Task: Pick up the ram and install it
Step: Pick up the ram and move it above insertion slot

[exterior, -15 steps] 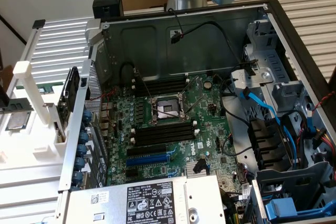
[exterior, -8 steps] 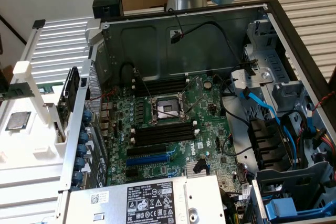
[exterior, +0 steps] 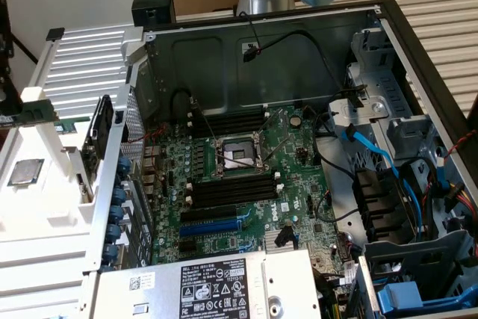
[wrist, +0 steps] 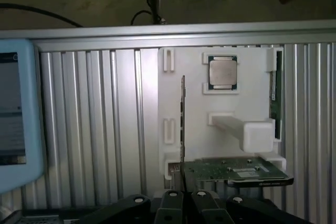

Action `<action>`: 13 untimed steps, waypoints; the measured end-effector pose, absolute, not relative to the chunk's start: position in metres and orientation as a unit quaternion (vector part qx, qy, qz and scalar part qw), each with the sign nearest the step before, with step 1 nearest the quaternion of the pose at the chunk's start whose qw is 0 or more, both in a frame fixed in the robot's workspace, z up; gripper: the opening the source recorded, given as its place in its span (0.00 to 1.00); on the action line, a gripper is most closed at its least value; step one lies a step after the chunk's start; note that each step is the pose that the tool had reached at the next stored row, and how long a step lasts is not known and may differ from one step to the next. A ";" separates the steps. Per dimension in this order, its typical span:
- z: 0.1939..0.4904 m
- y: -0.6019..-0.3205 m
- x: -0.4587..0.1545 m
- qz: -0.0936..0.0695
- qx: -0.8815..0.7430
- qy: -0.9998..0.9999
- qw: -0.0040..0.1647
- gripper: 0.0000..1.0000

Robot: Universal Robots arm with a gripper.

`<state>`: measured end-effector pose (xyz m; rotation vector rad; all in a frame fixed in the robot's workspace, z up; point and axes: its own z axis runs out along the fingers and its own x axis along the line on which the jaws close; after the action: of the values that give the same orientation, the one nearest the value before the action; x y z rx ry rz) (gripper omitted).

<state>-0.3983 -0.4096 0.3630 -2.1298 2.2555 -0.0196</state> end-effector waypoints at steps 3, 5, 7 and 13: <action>0.376 -0.410 -0.383 -0.008 -0.686 0.727 0.018 0.12; 0.385 -0.410 -0.371 -0.009 -0.686 0.727 0.017 0.12; 0.394 -0.410 -0.359 -0.010 -0.687 0.727 0.015 0.12; 0.407 -0.410 -0.335 -0.011 -0.687 0.727 0.013 0.12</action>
<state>-0.3347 -0.4095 0.4072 -2.1390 2.2645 -0.0353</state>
